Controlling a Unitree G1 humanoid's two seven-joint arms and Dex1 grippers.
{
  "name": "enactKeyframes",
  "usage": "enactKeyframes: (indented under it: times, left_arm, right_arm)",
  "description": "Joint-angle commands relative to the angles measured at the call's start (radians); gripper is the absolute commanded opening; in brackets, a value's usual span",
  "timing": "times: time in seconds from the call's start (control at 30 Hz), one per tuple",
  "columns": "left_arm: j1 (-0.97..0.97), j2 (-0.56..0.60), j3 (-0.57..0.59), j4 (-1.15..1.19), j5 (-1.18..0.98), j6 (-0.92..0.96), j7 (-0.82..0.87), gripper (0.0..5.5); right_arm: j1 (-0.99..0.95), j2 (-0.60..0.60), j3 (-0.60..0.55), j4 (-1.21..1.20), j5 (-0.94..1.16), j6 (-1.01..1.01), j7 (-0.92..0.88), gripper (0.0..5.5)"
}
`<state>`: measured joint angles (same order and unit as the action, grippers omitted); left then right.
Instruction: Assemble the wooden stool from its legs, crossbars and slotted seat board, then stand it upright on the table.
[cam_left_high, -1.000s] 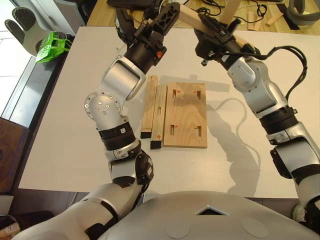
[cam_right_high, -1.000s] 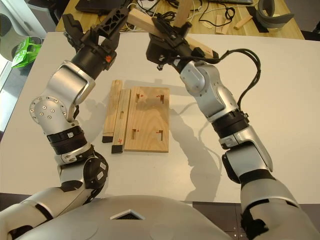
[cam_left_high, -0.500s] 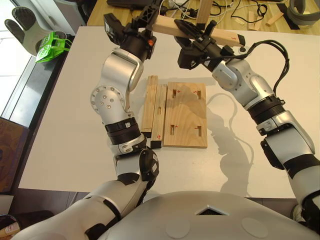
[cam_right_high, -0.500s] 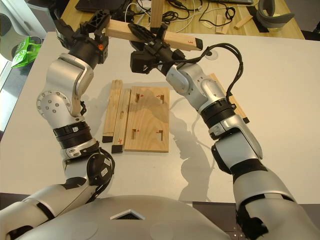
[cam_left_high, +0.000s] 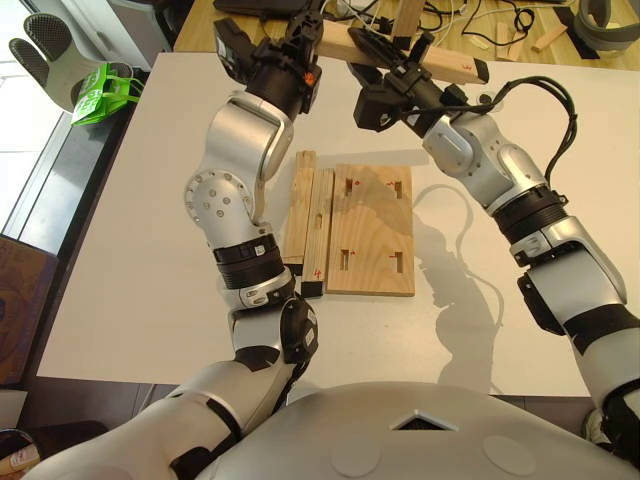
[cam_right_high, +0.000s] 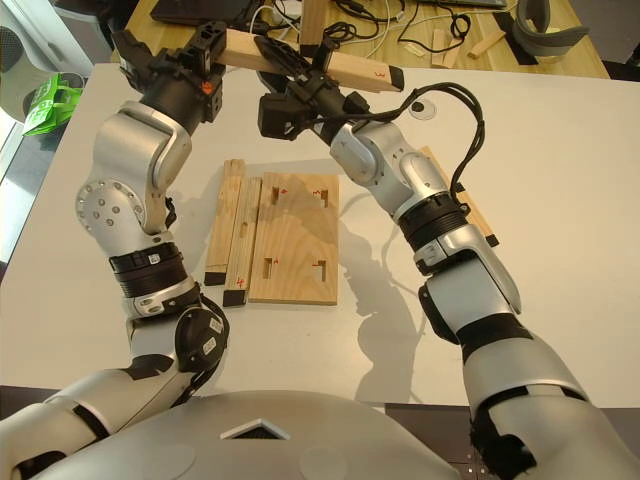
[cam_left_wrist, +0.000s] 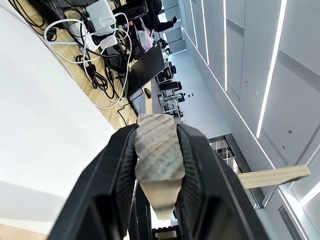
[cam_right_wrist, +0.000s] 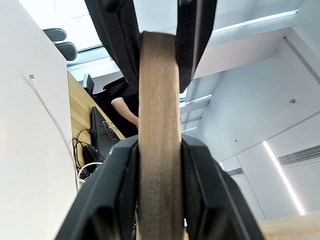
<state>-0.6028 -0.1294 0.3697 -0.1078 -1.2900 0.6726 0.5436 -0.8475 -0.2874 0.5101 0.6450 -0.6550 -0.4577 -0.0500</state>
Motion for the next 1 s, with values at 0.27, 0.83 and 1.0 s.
enactKeyframes:
  times: [0.27, 0.83, 1.0]
  left_arm:
    - [-0.032, 0.003, -0.03, -0.019, 0.02, -0.042, -0.02, 1.06]
    - [-0.042, 0.548, -0.017, -0.087, 0.265, 0.138, -0.304, 1.04]
    - [-0.104, 0.599, 0.009, -0.099, 0.236, 0.202, -0.309, 1.03]
  right_arm:
    - [0.032, 0.014, 0.029, -0.038, 0.024, -0.031, 0.131, 1.81]
    - [0.72, -0.4, -0.096, -0.457, 0.345, -0.056, 0.566, 4.68]
    - [0.698, -0.288, -0.119, -0.635, 0.6, 0.228, 0.721, 4.68]
